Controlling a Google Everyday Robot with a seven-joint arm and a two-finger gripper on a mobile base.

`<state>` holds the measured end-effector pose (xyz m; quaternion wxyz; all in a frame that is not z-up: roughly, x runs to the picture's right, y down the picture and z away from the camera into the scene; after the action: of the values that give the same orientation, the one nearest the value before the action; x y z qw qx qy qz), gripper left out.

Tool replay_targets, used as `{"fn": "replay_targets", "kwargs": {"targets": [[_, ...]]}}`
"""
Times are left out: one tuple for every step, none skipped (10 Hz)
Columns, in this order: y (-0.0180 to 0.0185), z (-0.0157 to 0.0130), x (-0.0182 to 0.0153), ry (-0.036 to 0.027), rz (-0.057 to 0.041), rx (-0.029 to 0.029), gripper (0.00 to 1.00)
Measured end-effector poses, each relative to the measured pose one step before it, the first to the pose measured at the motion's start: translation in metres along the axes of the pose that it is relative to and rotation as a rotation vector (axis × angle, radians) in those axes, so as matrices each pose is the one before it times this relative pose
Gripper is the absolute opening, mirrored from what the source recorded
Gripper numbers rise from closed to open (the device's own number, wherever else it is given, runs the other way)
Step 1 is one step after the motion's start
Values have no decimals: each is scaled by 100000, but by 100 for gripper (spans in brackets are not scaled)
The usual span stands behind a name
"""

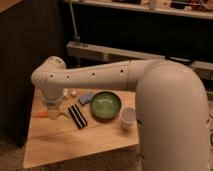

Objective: Place the pepper on the white sponge

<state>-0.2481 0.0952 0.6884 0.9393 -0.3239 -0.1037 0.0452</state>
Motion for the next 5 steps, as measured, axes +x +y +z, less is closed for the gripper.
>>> {"fn": "replay_targets", "kwargs": {"targets": [[-212, -123, 148, 653, -197, 788, 0], [-1009, -304, 504, 645, -1699, 2004, 0], [-1134, -310, 455, -141, -2238, 1300, 0], [-1934, -675, 741, -348, -3658, 1485, 0], [-2739, -1039, 1205, -975, -3707, 1495, 0]]}}
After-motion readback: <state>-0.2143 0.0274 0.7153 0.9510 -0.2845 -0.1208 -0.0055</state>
